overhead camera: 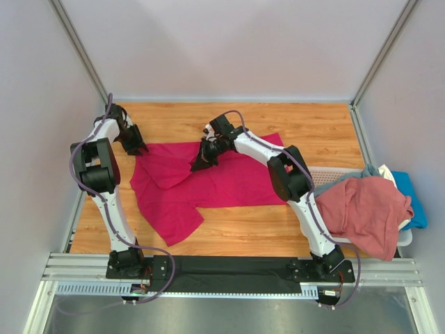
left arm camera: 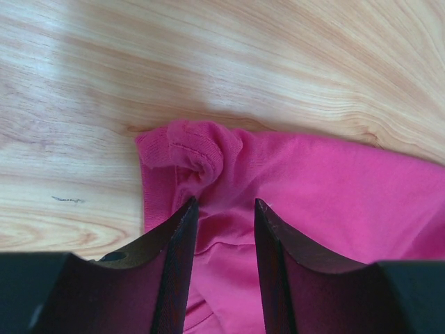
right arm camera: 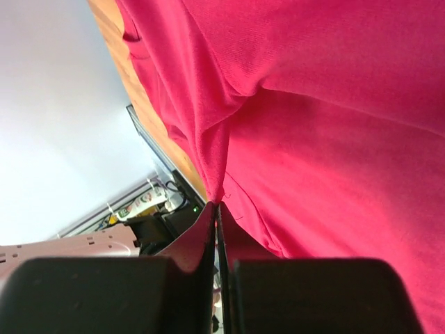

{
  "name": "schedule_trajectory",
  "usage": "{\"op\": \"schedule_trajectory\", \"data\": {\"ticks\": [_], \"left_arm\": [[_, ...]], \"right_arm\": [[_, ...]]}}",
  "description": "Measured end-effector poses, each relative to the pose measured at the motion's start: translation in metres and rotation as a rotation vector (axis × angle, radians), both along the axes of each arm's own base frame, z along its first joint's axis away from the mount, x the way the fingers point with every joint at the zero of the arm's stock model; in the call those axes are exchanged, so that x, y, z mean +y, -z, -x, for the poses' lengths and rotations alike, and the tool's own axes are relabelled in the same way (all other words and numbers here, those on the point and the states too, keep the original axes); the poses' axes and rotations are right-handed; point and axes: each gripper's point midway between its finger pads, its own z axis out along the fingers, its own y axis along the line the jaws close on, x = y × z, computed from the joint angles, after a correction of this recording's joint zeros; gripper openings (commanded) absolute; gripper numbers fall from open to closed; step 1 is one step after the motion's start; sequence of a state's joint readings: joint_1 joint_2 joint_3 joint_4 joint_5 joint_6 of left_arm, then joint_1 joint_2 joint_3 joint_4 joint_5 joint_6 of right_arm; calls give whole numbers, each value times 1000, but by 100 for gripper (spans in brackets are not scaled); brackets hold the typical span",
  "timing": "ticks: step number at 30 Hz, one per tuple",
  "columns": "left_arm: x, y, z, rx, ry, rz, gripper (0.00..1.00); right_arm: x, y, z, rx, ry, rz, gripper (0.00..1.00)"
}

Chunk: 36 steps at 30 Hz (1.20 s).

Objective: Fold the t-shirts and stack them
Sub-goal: Fold the tshirt

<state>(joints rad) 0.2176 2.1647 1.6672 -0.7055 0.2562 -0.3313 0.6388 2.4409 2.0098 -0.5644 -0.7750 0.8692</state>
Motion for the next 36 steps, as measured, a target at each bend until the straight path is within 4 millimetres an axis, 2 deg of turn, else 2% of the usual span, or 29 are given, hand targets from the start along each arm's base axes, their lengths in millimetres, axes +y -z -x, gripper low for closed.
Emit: {"op": "schedule_trajectory", "data": {"ticks": [5,10,12,15,17,18,20,22,25,27,29,31,33,34,36], "left_arm": [[0,0,0,1,-1,-2,47],[0,-1,0,0,-5,-2,54],[0,-3,1,1,-7,-4,55],[0,-14,5,-6,-12,-6,55],[-2,-30,15,-26,-17,-17,55],[-4,-40,22,-38,-23,-31,54],[-10,-64,38,-82,-33,-60,54],[-25,-83,50,-133,-26,-79,53],[-52,-93,54,-166,3,-95,52],[-70,-81,47,-149,18,-91,51],[-75,-53,44,-81,7,-92,50],[-70,-20,45,9,-20,-103,50],[-64,6,47,93,-45,-115,50],[-63,6,45,116,-55,-105,50],[-58,1,25,96,-74,-115,50]], "right_arm": [[-3,9,8,37,-37,3,3],[-10,30,15,82,-70,51,24],[-19,37,19,91,-78,91,31],[-38,44,14,38,-80,176,40],[-59,42,4,-25,-70,245,45],[-77,40,-5,-73,-50,305,50],[-119,25,-26,-178,0,411,53],[-166,5,-52,-269,74,501,61],[-238,-18,-99,-389,212,641,62],[-277,-20,-124,-435,276,735,61],[-300,-15,-138,-462,303,813,59],[-309,-2,-144,-472,291,872,56],[-308,15,-145,-463,262,905,55],[-307,25,-145,-454,248,917,55],[-306,44,-144,-435,224,934,55]]}}
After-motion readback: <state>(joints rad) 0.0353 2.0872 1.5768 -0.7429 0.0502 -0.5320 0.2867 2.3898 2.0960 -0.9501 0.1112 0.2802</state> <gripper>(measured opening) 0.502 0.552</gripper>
